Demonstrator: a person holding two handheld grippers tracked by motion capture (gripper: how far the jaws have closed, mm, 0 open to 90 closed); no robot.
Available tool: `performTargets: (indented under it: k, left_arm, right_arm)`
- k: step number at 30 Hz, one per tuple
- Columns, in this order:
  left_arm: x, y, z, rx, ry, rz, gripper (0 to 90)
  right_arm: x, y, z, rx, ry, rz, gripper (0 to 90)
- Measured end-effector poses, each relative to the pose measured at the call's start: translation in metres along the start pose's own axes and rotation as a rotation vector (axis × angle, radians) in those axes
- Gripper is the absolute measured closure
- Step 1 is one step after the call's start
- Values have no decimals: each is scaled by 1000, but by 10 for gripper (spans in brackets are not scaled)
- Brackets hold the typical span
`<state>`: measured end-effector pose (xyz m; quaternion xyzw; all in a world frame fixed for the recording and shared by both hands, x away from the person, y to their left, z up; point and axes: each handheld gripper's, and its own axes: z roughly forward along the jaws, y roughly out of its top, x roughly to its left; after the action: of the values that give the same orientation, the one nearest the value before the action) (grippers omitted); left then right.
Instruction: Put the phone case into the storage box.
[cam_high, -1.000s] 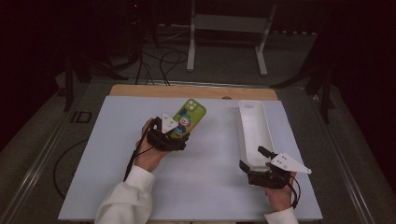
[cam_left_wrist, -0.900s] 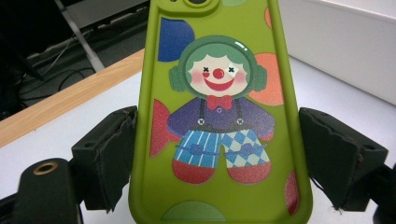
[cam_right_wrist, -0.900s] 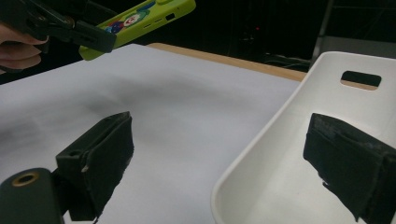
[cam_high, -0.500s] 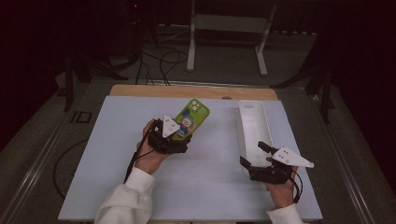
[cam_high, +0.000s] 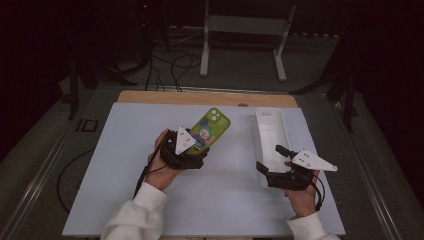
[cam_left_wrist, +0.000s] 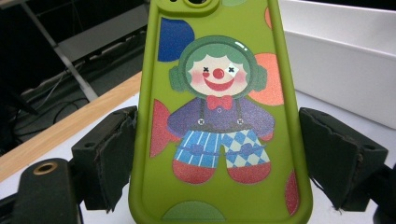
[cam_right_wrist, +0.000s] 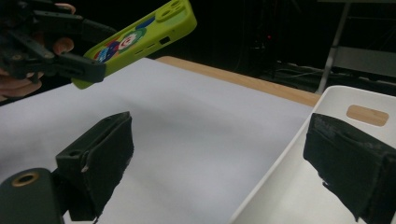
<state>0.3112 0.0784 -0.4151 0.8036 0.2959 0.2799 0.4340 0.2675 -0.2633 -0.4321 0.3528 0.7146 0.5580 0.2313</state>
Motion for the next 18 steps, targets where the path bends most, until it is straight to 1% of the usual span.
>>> performTargets:
  k: [4,6,9,13,18]
  left_arm:
    - [-1,1,-4,-15,-1,8,164]
    - [-2,2,-5,-19,-2,17,163]
    - [-4,4,-7,-34,-9,22,163]
    - [-7,6,-9,-42,-14,37,163]
    - [-11,9,-8,-52,-17,46,163]
  right_arm:
    - [-1,2,1,-13,13,21,81]
    - [-2,4,2,-17,14,16,81]
    - [-3,7,3,-22,20,23,81]
    - [-5,10,5,-28,24,26,81]
    - [-8,13,6,-27,45,53,81]
